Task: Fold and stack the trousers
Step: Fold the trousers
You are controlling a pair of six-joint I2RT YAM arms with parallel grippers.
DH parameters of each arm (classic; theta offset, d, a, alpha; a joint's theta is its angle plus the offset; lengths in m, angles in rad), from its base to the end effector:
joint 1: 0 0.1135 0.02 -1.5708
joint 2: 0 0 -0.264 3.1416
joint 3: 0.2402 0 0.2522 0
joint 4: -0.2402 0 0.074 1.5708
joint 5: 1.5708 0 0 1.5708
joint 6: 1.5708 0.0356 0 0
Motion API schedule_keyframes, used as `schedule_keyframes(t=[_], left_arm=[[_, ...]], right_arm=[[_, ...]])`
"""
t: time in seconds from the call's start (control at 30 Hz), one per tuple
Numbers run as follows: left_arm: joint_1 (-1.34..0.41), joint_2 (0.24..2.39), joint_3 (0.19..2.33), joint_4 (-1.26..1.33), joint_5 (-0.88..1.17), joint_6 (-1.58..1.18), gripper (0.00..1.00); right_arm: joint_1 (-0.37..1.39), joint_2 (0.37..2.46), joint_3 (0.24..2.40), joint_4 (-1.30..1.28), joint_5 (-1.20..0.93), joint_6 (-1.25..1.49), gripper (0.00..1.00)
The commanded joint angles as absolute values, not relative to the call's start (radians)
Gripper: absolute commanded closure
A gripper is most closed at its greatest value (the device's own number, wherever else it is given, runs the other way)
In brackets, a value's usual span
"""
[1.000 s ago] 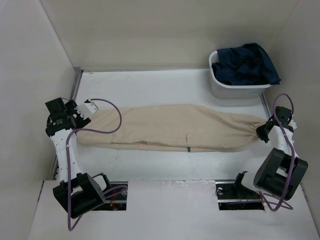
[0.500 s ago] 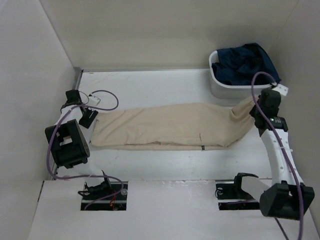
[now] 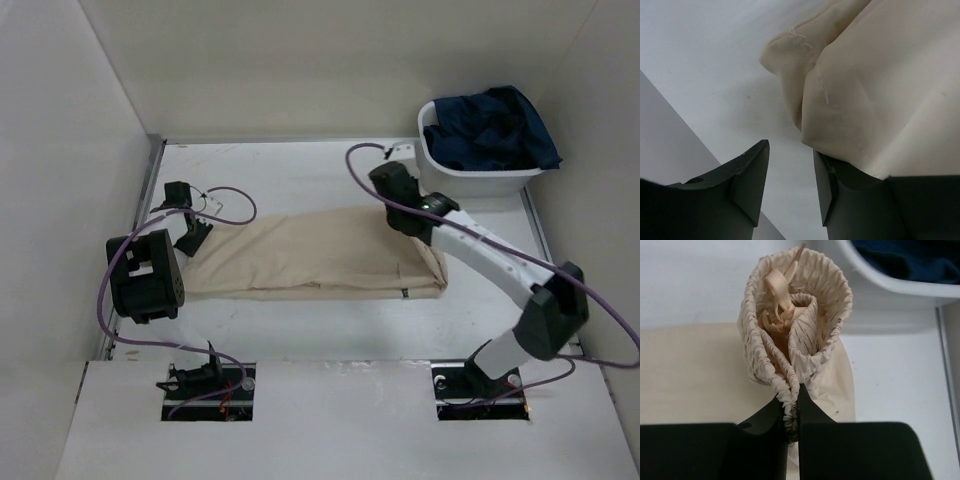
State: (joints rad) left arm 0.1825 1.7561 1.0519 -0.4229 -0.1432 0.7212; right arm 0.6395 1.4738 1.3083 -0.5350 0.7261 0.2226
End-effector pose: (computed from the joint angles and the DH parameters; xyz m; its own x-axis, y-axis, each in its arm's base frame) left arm 0.3345 0.0669 0.1615 -0.8254 0.5122 -0.2373 0.4063 0.8309 0.3802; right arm 0.2732 0.1737 0.3302 -0.5131 -0.1759 -0.8401 0.0762 0.9656 -0.2486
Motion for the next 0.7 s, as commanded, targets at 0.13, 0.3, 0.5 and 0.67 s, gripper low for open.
schedule_keyframes(t=[0.13, 0.3, 0.5, 0.67], left_arm=[[0.183, 1.737, 1.012, -0.377, -0.158, 0.692, 0.61], [0.185, 1.736, 1.003, -0.365, -0.160, 0.704, 0.61], [0.186, 1.738, 1.006, -0.362, -0.158, 0.704, 0.61], [0.186, 1.736, 1.005, -0.360, -0.155, 0.707, 0.61]], right_arm=[[0.798, 1.745, 1.520, -0.663, 0.779, 0.377, 0.99], [0.895, 1.828, 1.588, -0.678, 0.730, 0.399, 0.99], [0.959, 1.839, 1.554, -0.663, 0.706, 0.400, 0.98], [1.005, 1.832, 1.510, -0.617, 0.631, 0.368, 0.91]])
